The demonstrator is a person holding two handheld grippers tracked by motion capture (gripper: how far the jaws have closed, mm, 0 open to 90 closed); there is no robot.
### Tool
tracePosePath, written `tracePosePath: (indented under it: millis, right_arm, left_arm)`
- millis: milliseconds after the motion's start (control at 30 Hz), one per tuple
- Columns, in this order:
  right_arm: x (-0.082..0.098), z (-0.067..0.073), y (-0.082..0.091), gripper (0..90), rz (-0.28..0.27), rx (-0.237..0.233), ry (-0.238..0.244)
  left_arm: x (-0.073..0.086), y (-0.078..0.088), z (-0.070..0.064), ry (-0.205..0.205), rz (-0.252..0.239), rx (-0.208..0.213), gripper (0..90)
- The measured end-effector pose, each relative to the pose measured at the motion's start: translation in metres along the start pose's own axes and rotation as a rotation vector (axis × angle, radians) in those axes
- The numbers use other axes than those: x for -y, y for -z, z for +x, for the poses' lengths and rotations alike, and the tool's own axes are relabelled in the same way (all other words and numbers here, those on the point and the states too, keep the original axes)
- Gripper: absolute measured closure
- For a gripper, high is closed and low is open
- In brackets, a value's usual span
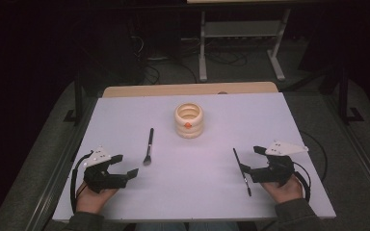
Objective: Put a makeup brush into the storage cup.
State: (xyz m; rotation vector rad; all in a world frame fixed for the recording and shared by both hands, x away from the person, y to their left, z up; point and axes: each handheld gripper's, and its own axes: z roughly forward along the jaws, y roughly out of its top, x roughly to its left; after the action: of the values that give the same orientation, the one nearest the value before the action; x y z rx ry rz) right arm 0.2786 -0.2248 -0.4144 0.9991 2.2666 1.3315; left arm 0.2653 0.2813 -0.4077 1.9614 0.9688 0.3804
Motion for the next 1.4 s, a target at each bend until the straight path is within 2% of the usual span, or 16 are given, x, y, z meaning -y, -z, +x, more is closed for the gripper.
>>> tracePosePath:
  millis: [167, 467, 533, 600, 667, 700, 767, 800, 867, 900, 1000, 1133, 1167, 1267, 1300, 1400]
  right_arm:
    - [0.001, 0.001, 0.0, 14.1, -0.001, -0.007, -0.005]
    - [0.001, 0.001, -0.002, 14.1, 0.016, -0.009, 0.005]
    - [-0.001, 0.001, -0.001, 14.1, 0.006, 0.007, 0.009]
    - [-0.003, 0.0, 0.001, 14.2, -0.006, 0.016, 0.006]
    - [-0.003, 0.001, 0.003, 14.2, -0.009, 0.019, 0.012]
    - [-0.004, 0.001, 0.004, 14.2, -0.012, 0.023, 0.013]
    - [-0.005, 0.001, 0.006, 14.2, -0.009, 0.024, 0.012]
    - [-0.004, 0.0, 0.006, 14.2, -0.008, 0.026, 0.007]
    - [-0.004, -0.001, 0.006, 14.2, -0.003, 0.027, 0.004]
    - [-0.004, -0.001, 0.005, 14.1, -0.001, 0.027, -0.001]
    - [-0.003, -0.002, 0.004, 14.2, 0.007, 0.024, -0.007]
    - [-0.004, -0.002, 0.002, 14.4, 0.007, 0.026, -0.001]
    - [-0.004, -0.002, 0.001, 14.4, 0.012, 0.027, -0.01]
    - [-0.003, -0.003, 0.0, 14.4, 0.021, 0.027, -0.016]
    - [-0.002, -0.002, -0.001, 14.4, 0.029, 0.025, -0.013]
    - [-0.002, 0.0, -0.001, 14.5, 0.031, 0.024, -0.007]
  left_arm:
    - [-0.001, 0.0, 0.001, 0.018, -0.01, 0.0, 17.1]
    - [-0.004, 0.0, -0.001, 0.005, 0.003, -0.013, 17.8]
    - [-0.005, -0.003, 0.0, -0.01, 0.023, -0.034, 20.2]
    - [-0.007, -0.007, 0.003, 0.035, 0.038, -0.03, 20.3]
    - [-0.007, -0.007, 0.003, 0.035, 0.038, -0.03, 20.4]
    - [-0.013, -0.011, 0.007, 0.026, 0.063, -0.05, 21.0]
    - [-0.017, -0.014, 0.007, 0.037, 0.078, -0.048, 21.8]
    - [-0.02, -0.015, 0.009, 0.021, 0.094, -0.048, 21.8]
    - [-0.026, -0.018, 0.007, 0.02, 0.099, -0.048, 22.3]
    - [-0.03, -0.02, 0.008, -0.004, 0.113, -0.054, 23.1]
    - [-0.037, -0.025, 0.009, -0.009, 0.129, -0.056, 23.3]
    - [-0.048, -0.035, 0.015, 0.018, 0.153, -0.06, 25.7]
    - [-0.052, -0.041, 0.019, 0.048, 0.166, -0.062, 25.8]
    - [-0.055, -0.046, 0.023, 0.056, 0.184, -0.066, 27.5]
    - [-0.06, -0.051, 0.027, 0.081, 0.191, -0.075, 27.6]
    - [-0.064, -0.055, 0.03, 0.083, 0.206, -0.086, 30.1]
